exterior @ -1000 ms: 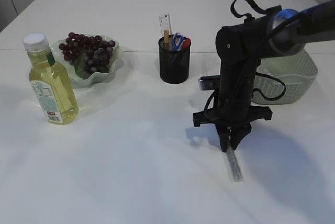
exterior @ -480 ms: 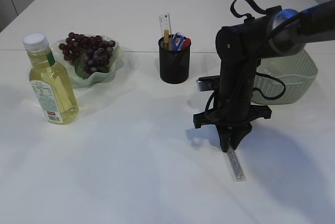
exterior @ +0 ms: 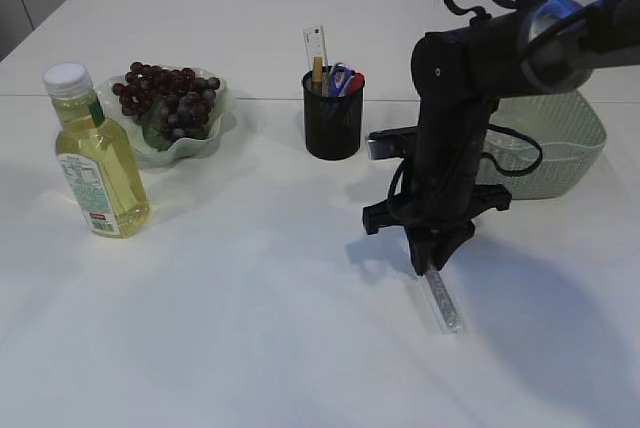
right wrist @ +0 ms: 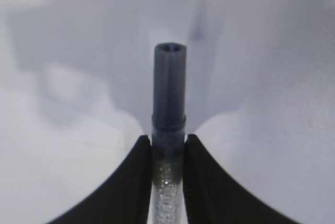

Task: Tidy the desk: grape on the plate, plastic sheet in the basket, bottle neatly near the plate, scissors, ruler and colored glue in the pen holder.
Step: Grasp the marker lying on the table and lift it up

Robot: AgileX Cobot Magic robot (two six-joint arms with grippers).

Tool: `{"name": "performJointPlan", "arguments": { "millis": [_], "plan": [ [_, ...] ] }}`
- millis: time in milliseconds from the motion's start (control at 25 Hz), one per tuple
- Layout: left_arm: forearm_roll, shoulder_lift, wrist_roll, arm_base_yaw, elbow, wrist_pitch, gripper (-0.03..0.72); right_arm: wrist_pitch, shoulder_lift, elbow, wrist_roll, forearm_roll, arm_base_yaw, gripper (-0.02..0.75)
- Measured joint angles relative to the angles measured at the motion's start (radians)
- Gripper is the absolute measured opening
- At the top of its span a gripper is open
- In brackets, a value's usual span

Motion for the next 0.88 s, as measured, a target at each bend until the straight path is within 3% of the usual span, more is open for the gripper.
{"name": "performJointPlan", "arguments": {
  "millis": [480,880],
  "plan": [
    [-0.001,0.0,0.0,0.0,0.0,0.0,0.242,-0.109,-0.133,0.0,-0.08,0.006,0.067,0.172],
    [-0.005,0.0,0.0,0.0,0.0,0.0,0.241,-0.497,-0.243,0.0,-0.181,-0.009,0.067,0.172]
  ]
}}
